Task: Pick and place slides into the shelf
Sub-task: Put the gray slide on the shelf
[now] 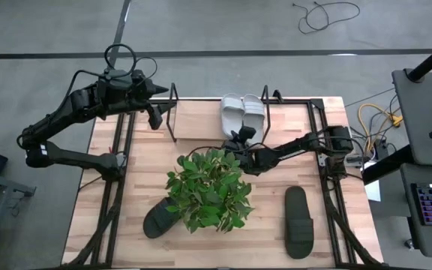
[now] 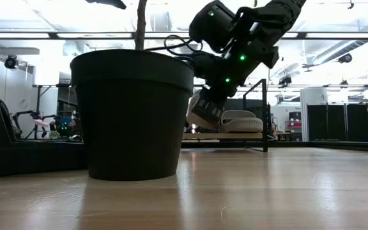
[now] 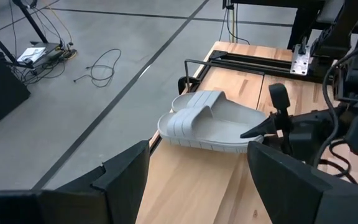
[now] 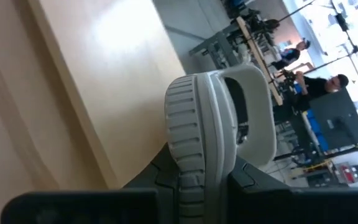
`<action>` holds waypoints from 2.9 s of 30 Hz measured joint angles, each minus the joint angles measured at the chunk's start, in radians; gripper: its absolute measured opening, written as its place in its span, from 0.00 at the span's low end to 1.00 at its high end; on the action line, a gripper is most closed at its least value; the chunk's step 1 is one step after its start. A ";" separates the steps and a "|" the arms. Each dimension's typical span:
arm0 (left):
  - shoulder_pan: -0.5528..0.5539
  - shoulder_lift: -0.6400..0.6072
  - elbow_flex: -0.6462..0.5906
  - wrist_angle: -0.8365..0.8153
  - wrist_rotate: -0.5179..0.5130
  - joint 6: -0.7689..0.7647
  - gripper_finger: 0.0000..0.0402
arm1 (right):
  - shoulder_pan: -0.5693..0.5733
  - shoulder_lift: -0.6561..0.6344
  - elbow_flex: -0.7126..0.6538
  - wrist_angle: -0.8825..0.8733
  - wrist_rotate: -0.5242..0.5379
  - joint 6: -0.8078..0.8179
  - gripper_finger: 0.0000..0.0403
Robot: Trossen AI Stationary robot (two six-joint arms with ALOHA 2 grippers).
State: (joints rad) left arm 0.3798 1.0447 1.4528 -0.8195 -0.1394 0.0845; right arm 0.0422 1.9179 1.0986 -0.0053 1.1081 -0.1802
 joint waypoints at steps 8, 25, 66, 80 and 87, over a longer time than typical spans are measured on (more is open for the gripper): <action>0.000 0.000 -0.001 -0.001 0.000 0.000 0.64 | -0.001 0.130 0.083 -0.112 0.023 -0.015 0.11; 0.000 0.000 -0.003 -0.014 0.000 0.000 0.64 | 0.006 0.165 0.229 -0.466 -0.008 0.147 0.11; 0.000 0.000 -0.003 -0.042 0.000 0.000 0.64 | 0.069 -0.076 0.280 -0.854 -0.323 0.351 0.53; 0.000 -0.004 -0.003 -0.046 0.000 0.000 0.64 | 0.029 -0.265 0.045 -0.532 -0.416 -0.084 0.47; 0.000 -0.006 -0.003 -0.046 0.000 0.001 0.64 | -0.060 -0.298 -0.023 -0.346 -0.405 -0.251 0.45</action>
State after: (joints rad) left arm 0.3794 1.0389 1.4494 -0.8658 -0.1393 0.0853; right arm -0.0181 1.6203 1.0760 -0.3512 0.7027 -0.4315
